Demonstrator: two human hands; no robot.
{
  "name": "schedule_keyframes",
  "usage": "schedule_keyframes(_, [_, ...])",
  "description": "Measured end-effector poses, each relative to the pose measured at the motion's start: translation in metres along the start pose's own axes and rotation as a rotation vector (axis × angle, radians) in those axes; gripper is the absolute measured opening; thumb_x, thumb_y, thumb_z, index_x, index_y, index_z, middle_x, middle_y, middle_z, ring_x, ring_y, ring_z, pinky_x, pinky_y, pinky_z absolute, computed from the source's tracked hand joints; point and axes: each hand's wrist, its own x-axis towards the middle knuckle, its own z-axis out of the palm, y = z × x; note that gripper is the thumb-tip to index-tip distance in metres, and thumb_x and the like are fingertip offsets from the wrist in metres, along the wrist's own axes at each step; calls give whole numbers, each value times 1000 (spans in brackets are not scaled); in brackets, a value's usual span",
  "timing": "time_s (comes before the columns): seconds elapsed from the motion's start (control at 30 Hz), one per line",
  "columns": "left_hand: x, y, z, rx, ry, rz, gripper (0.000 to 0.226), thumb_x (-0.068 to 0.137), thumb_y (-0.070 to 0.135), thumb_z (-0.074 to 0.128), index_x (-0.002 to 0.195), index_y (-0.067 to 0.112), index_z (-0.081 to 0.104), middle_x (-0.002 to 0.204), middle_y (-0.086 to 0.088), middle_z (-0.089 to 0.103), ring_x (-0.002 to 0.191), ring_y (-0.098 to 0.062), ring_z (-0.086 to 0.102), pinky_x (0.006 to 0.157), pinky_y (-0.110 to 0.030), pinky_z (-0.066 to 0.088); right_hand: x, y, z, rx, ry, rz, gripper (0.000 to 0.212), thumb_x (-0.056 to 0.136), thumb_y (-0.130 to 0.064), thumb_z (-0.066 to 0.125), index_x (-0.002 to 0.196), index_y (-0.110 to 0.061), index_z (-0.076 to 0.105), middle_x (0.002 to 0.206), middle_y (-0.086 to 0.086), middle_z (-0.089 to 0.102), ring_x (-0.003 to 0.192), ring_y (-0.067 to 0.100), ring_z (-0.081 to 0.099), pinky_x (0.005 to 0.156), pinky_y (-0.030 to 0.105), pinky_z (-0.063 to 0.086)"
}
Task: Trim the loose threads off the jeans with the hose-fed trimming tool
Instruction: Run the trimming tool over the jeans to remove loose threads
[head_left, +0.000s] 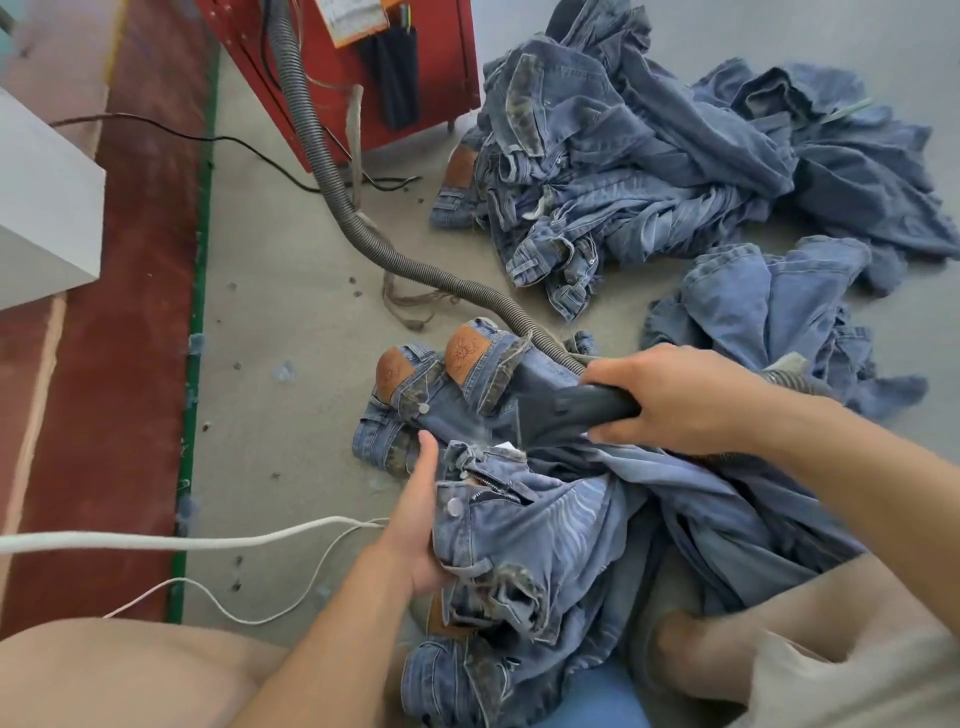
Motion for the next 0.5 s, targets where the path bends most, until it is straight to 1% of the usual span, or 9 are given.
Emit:
schedule_keyframes(0.1, [10,-5,2,199,190,29,74,91,71,59,139,15,64,138,-20,64,129,-38,60,115,-58,41,-3,15,-16,61,6,71,30,85,-60,70,104,-41,55,77,-15,61,78,14,59,72,40,53])
schedule_keyframes(0.17, [13,-7,10,359,298,84,67,83,60,74,135,19,67,131,-13,70,124,-34,63,115,-56,42,-2,19,-16,67,-7,91,29,86,-57,71,104,-38,58,78,-14,62,78,12,60,74,40,53])
schedule_keyframes(0.2, [14,-8,15,446,330,115,64,80,59,77,134,27,68,131,-4,70,123,-27,63,116,-53,42,-2,17,-13,67,-15,88,29,87,-58,70,104,-39,58,79,-14,63,79,12,60,75,41,54])
schedule_keyframes(0.27, [15,-13,24,594,369,214,52,86,53,76,134,38,63,127,20,66,117,-7,60,114,-43,41,-1,9,-8,73,-42,68,30,86,-60,69,104,-40,56,78,-16,62,78,10,60,76,43,55])
schedule_keyframes(0.3, [18,-15,26,616,378,259,45,91,43,76,134,36,63,124,22,67,114,-3,61,111,-38,43,-1,5,-6,70,-61,57,31,85,-62,69,103,-41,55,78,-16,61,77,8,59,76,42,55])
schedule_keyframes(0.37, [25,-22,25,599,337,339,36,94,16,73,128,28,71,130,16,68,119,-8,63,110,-31,47,2,-5,-2,34,-96,35,34,84,-66,67,102,-41,53,79,-16,61,76,6,58,74,41,55])
schedule_keyframes(0.4, [28,-26,26,597,301,367,34,95,6,70,119,29,77,130,20,68,120,-7,63,104,-23,49,3,-11,2,4,-104,27,35,84,-68,65,102,-41,51,82,-15,62,77,10,59,73,40,54])
schedule_keyframes(0.47, [31,-36,30,625,244,396,42,95,-1,68,100,38,82,122,38,63,115,4,61,88,-8,48,8,-20,9,-65,-78,19,36,86,-71,61,100,-41,47,88,-12,63,81,20,60,71,39,51])
schedule_keyframes(0.5, [33,-41,31,665,237,382,42,95,-1,67,105,37,81,129,43,55,120,10,55,91,-8,45,10,-23,12,-83,-41,18,36,88,-71,60,99,-40,45,89,-9,63,82,23,59,70,39,49])
